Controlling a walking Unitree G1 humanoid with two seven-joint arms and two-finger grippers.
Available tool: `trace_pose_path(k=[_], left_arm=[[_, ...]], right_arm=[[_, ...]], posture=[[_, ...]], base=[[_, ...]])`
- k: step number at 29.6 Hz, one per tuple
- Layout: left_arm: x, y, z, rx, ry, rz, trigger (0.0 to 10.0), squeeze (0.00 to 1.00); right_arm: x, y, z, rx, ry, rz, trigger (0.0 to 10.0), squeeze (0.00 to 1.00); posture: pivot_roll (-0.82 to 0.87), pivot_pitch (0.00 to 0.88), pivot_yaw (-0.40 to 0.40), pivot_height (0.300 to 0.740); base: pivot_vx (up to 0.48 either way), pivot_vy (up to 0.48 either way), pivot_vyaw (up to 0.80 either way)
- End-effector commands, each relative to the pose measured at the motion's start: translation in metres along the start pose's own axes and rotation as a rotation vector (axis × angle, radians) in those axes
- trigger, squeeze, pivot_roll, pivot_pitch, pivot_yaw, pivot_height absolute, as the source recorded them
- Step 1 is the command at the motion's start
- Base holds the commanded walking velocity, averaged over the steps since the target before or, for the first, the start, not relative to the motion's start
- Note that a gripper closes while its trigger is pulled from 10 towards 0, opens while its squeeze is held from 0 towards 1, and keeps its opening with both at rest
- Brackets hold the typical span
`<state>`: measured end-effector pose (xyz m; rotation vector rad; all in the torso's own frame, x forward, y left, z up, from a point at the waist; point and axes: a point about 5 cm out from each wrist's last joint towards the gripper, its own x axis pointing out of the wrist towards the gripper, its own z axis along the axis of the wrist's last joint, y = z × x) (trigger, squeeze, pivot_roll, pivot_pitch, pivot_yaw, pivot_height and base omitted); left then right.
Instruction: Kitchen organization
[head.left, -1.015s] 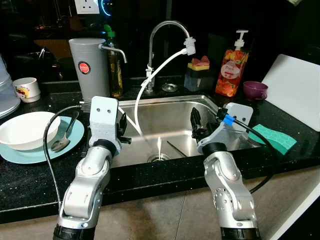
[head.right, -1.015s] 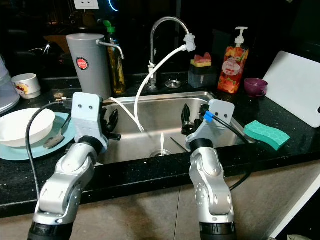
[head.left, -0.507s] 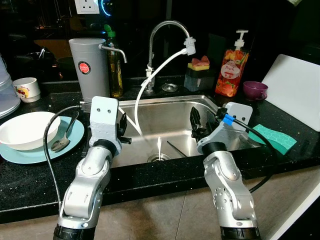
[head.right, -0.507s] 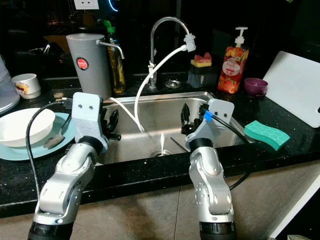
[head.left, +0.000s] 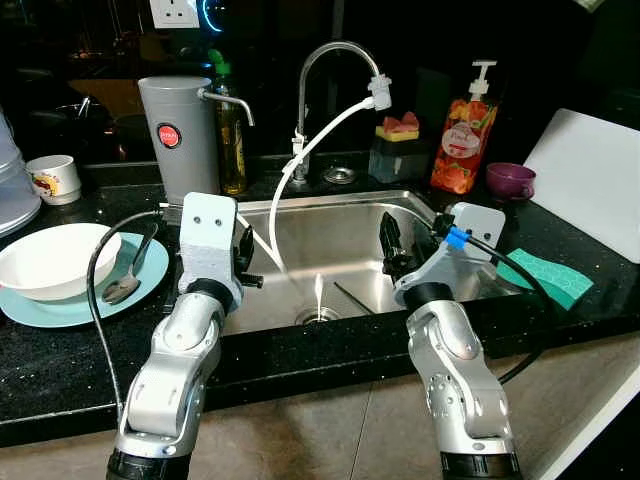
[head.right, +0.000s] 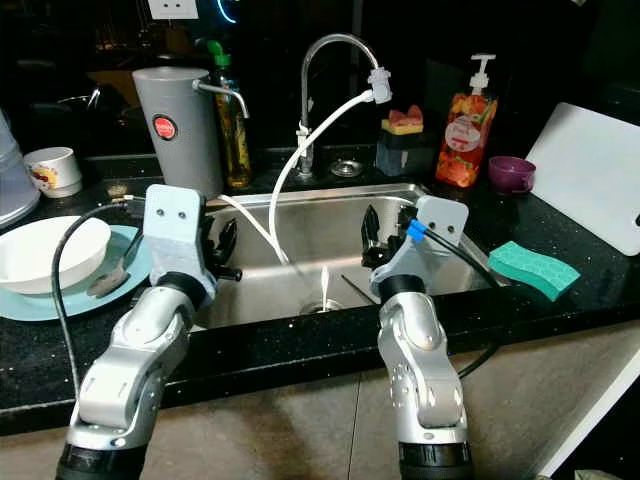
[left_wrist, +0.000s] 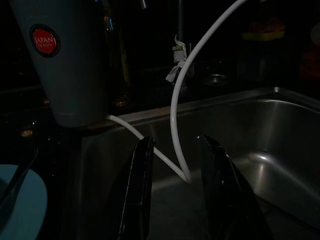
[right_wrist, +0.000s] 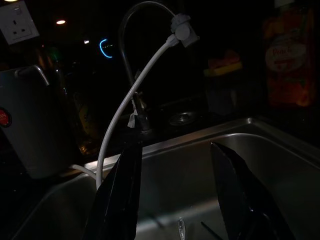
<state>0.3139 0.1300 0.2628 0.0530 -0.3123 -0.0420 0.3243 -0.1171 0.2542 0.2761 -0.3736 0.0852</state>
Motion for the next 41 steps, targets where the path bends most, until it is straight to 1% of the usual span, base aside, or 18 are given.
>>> trace_pose_path(k=[1, 41], left_arm=[[-0.0015, -0.0009, -0.0031, -0.006, 0.016, 0.001, 10.0, 0.0], [-0.0006, -0.001, -0.0012, -0.003, 0.012, -0.005, 10.0, 0.0]], right_arm=[[0.0004, -0.0007, -0.001, 0.001, 0.007, 0.0, 10.0, 0.0], [0.0006, 0.0004, -0.0013, 0.008, 0.004, -0.004, 10.0, 0.0]], posture=[[0.18, 0.064, -0.018, 0.74], [0.18, 0.066, -0.011, 0.74]], base=[[0.0, 0.0, 0.0], [0.0, 0.0, 0.0]])
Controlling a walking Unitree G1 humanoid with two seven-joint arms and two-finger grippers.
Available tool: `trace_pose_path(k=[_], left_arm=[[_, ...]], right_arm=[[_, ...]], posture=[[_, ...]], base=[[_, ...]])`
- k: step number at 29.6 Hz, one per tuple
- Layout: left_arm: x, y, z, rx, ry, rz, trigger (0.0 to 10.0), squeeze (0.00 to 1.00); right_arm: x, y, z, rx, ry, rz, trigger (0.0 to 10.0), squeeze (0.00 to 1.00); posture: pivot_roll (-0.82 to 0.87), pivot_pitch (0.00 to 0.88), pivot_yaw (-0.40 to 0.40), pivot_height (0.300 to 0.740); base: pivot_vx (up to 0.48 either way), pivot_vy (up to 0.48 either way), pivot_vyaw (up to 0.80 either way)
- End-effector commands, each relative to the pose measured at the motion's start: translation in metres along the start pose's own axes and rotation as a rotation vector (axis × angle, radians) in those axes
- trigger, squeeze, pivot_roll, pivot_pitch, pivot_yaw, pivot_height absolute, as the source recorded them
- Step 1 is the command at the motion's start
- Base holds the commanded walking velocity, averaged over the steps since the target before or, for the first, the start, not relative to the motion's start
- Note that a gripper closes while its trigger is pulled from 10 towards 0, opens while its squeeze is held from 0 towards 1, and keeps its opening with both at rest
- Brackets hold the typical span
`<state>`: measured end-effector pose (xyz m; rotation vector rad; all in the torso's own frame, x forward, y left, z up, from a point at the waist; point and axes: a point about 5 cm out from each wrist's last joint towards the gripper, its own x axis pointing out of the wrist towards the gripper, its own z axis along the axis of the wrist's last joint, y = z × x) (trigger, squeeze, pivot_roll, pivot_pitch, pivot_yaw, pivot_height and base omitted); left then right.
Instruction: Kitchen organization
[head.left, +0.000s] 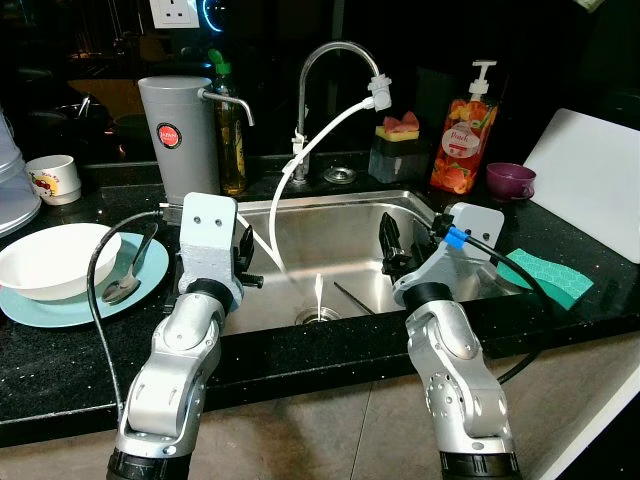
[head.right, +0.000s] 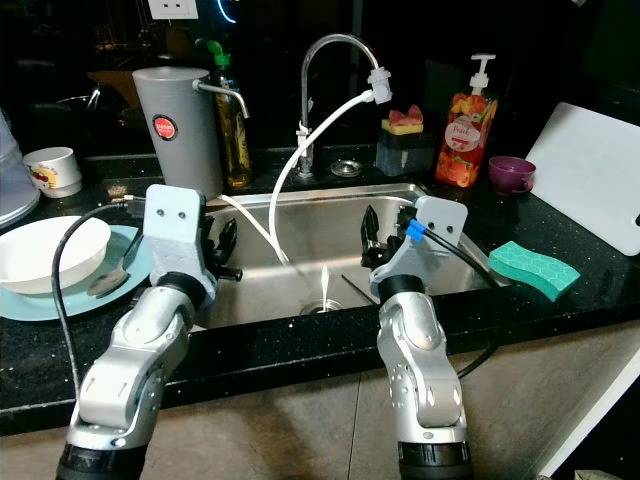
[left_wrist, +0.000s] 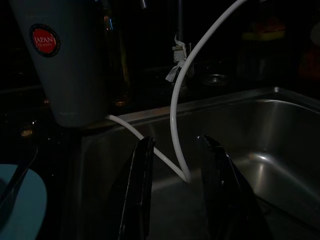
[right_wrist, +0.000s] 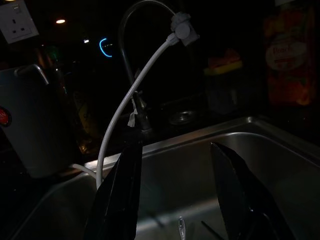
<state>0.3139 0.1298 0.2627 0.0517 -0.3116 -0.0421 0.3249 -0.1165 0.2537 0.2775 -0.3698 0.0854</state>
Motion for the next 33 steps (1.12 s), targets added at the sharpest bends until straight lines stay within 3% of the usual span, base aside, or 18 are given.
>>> trace_pose_path(k=[1, 33], left_arm=[[-0.0006, -0.0008, -0.0011, -0.002, 0.012, -0.005, 10.0, 0.0], [0.0007, -0.0027, -0.0011, -0.004, 0.007, -0.014, 10.0, 0.0]], right_arm=[[0.0002, 0.0001, -0.0004, 0.006, 0.0, -0.004, 10.0, 0.0], [0.0014, -0.0004, 0.0003, 0.002, -0.005, -0.001, 10.0, 0.0]], posture=[[0.18, 0.066, -0.011, 0.74], [0.18, 0.056, -0.01, 0.74]], base=[[0.0, 0.0, 0.0], [0.0, 0.0, 0.0]])
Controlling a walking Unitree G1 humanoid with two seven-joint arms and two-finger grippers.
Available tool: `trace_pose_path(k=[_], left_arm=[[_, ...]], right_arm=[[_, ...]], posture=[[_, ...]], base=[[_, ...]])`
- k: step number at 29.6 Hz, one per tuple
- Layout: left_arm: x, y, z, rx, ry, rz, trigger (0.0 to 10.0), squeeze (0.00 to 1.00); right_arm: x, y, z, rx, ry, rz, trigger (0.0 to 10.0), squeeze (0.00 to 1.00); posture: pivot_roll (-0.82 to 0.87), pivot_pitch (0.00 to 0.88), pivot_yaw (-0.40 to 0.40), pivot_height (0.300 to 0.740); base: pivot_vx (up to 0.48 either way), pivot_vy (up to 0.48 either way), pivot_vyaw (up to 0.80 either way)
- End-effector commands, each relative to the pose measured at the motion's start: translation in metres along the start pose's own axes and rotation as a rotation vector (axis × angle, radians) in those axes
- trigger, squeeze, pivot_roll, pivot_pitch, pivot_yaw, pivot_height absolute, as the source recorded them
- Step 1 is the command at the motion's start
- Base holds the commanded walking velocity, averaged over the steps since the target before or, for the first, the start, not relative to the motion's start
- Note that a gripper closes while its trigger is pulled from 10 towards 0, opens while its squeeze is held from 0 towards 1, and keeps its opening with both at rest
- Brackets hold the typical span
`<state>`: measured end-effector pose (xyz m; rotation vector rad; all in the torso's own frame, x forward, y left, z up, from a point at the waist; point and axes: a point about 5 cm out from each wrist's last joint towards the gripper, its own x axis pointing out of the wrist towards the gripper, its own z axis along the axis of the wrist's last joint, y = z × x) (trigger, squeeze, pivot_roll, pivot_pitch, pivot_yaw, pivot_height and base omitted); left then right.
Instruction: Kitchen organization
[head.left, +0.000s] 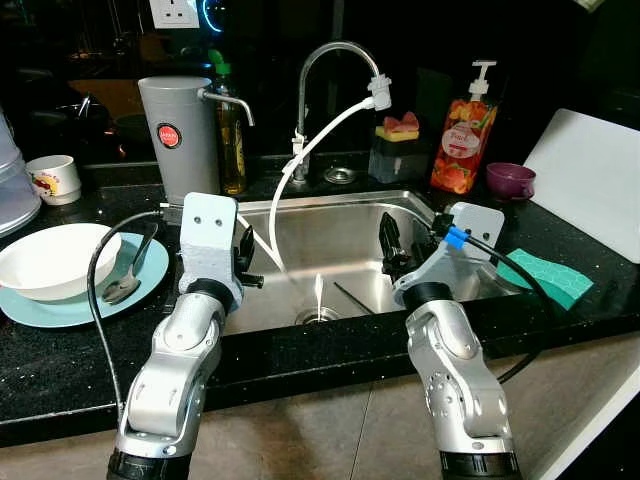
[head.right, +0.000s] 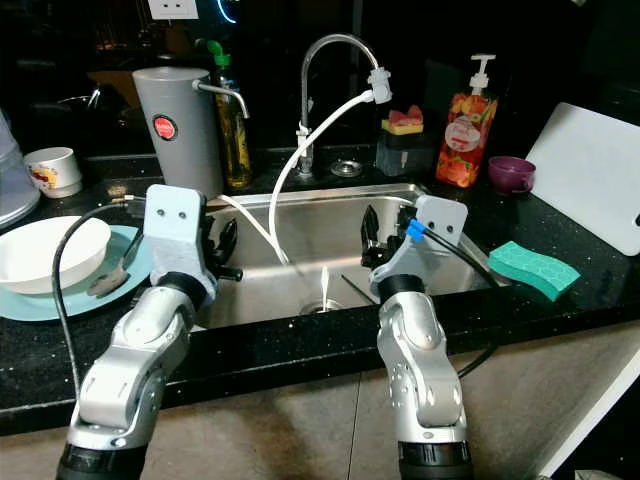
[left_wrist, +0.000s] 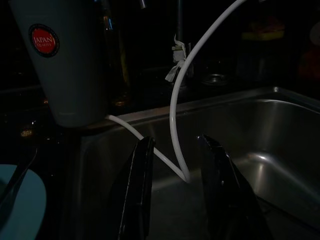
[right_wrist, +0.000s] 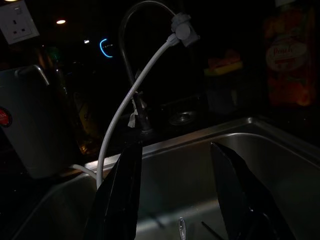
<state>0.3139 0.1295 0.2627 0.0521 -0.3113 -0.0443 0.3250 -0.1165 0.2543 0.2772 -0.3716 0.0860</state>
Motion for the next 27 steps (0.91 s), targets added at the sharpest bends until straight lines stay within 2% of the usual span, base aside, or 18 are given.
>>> trace_pose_path(k=[1, 27], left_arm=[[0.0007, -0.0024, -0.001, -0.004, 0.007, -0.012, 10.0, 0.0], [0.0008, -0.0039, -0.0014, -0.004, 0.011, -0.016, 10.0, 0.0]], right_arm=[[0.0011, -0.0006, -0.0001, 0.002, -0.004, -0.002, 10.0, 0.0], [0.001, -0.0011, -0.0002, 0.004, -0.002, -0.007, 10.0, 0.0]], posture=[[0.18, 0.056, -0.01, 0.74], [0.18, 0.061, -0.009, 0.74]], base=[[0.0, 0.0, 0.0], [0.0, 0.0, 0.0]])
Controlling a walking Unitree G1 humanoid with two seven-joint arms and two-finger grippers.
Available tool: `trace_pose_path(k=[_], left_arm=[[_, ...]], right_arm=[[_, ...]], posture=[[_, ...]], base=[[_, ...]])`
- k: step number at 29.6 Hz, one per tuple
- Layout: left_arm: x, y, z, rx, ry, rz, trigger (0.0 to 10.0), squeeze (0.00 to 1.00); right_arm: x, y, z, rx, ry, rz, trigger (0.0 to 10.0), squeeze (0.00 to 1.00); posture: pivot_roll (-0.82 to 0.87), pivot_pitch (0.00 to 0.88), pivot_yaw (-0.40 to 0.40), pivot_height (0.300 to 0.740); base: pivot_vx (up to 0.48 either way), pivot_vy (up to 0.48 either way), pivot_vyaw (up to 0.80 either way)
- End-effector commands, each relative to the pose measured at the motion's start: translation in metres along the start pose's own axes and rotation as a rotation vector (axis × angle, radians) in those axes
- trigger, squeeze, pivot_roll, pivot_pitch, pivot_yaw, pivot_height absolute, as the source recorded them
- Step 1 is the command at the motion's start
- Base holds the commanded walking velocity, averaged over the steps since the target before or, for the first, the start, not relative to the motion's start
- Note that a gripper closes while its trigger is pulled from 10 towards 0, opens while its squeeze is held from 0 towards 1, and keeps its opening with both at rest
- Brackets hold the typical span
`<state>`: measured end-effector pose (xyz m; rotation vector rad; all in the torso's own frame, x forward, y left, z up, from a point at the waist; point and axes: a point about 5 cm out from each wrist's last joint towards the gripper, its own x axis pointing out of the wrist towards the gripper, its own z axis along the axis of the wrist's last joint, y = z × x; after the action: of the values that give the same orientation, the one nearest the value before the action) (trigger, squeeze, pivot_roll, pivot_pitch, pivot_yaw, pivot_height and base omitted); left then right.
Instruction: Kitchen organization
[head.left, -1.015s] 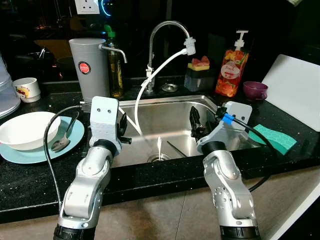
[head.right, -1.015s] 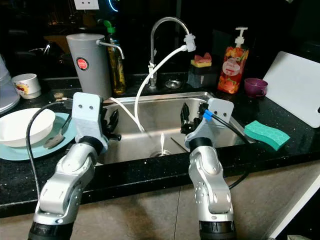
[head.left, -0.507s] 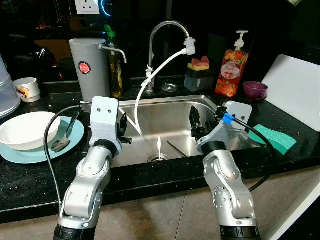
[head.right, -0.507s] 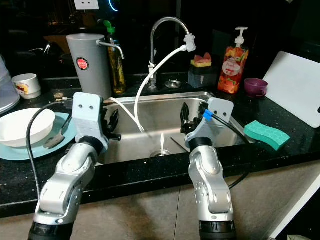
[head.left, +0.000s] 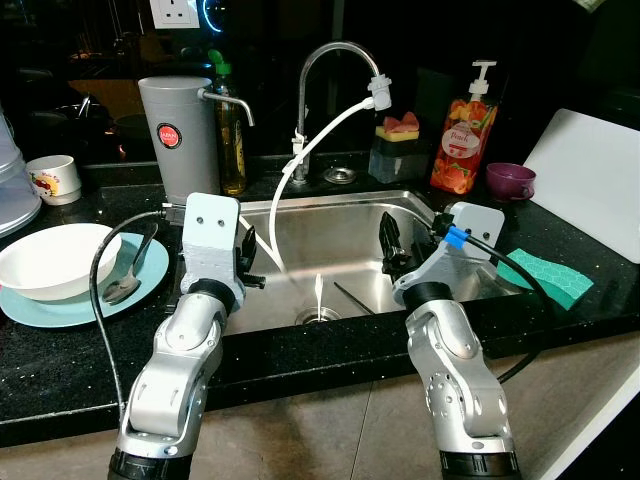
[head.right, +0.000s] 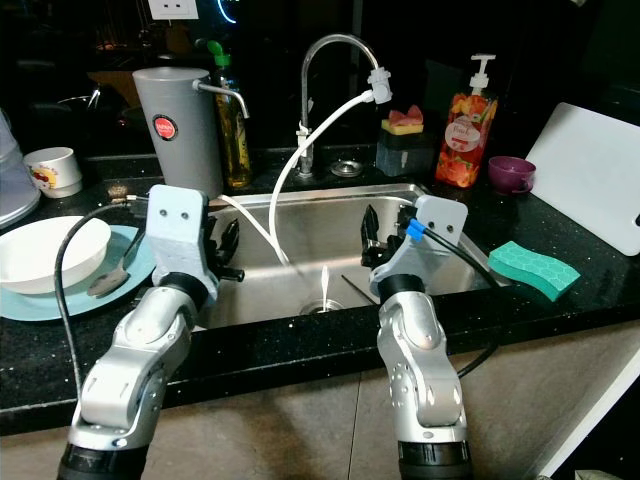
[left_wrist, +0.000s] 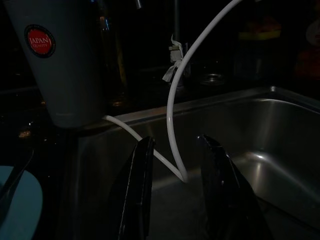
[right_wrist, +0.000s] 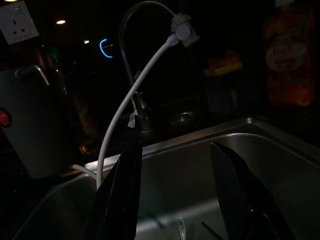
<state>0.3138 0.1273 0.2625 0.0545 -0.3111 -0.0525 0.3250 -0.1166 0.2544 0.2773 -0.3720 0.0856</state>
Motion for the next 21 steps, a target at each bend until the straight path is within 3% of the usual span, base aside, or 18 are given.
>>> trace_pose_path(k=[1, 21], left_arm=[[0.0009, -0.0017, -0.0013, -0.005, 0.011, -0.008, 10.0, 0.0], [-0.0002, -0.0012, -0.0016, -0.005, 0.014, -0.006, 10.0, 0.0]], right_arm=[[0.001, -0.001, -0.0003, 0.004, -0.002, -0.007, 10.0, 0.0], [0.0007, -0.0006, -0.0008, 0.006, 0.001, -0.006, 10.0, 0.0]], posture=[[0.18, 0.061, -0.009, 0.74], [0.18, 0.066, -0.011, 0.74]], base=[[0.0, 0.0, 0.0], [0.0, 0.0, 0.0]])
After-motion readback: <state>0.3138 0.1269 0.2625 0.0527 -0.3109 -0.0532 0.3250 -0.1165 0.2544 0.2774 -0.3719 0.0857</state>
